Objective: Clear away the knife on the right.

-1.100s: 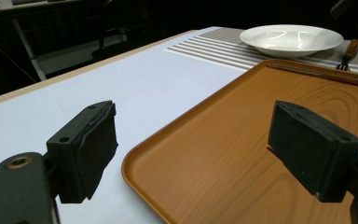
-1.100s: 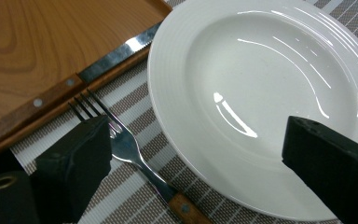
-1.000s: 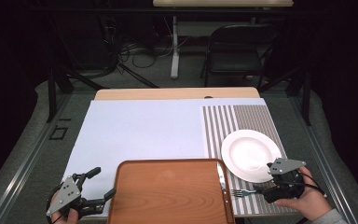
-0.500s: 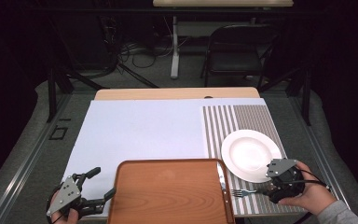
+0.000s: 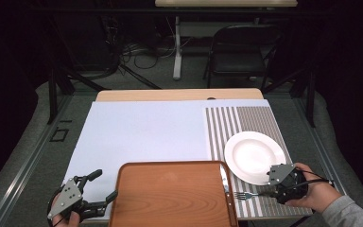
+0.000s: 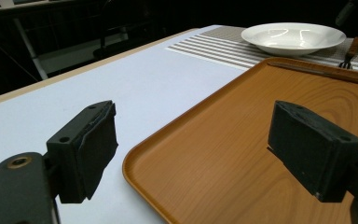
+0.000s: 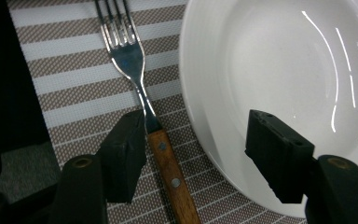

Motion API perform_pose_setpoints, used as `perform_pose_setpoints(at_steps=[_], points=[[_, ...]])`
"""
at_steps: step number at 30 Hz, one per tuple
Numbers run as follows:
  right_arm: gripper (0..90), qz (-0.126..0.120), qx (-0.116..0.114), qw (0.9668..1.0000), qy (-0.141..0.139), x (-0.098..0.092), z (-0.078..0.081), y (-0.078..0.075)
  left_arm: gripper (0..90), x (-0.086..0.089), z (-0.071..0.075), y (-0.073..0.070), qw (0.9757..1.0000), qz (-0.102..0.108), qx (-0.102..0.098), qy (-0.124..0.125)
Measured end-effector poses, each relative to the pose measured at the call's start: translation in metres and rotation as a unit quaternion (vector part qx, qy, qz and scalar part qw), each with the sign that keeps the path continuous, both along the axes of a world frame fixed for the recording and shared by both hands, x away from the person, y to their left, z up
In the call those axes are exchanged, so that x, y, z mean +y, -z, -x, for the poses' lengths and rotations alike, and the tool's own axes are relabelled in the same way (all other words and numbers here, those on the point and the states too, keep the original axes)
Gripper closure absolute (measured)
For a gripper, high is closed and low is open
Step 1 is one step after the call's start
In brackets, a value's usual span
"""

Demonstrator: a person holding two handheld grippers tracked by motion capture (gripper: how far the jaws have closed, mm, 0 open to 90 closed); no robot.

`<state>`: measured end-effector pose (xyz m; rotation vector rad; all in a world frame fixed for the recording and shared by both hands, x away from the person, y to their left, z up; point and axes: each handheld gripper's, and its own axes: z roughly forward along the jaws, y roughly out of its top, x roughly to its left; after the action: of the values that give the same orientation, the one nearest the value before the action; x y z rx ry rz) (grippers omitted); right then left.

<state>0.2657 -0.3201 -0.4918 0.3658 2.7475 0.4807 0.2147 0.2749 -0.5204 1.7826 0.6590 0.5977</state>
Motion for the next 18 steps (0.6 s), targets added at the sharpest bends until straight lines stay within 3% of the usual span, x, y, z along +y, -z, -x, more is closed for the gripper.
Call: perform_pose_setpoints(at_steps=[6, 10, 12, 15, 18], points=[[44.1, 0.050, 0.022, 0.9974, -0.048, 0.002, 0.004, 0.002, 15.2, 0.000, 0.000, 0.000, 1.0000, -0.002, 0.000, 0.001], [47.7, 0.068, 0.034, 0.9954, -0.058, 0.004, 0.007, 0.005, 15.2, 0.000, 0.000, 0.000, 1.0000, -0.002, 0.001, 0.000], [49.5, 0.081, 0.034, 0.9932, -0.077, 0.005, 0.007, 0.006, 15.2, 0.000, 0.000, 0.000, 1.0000, -0.001, 0.001, 0.000], [49.9, 0.085, 0.033, 0.9930, -0.074, 0.006, 0.008, 0.008, 15.2, -0.001, 0.000, 0.000, 1.0000, -0.002, 0.001, 0.000], [56.5, 0.091, 0.034, 0.9927, -0.072, 0.007, 0.007, 0.010, 15.2, 0.000, -0.001, 0.000, 1.0000, -0.001, 0.002, -0.001]])
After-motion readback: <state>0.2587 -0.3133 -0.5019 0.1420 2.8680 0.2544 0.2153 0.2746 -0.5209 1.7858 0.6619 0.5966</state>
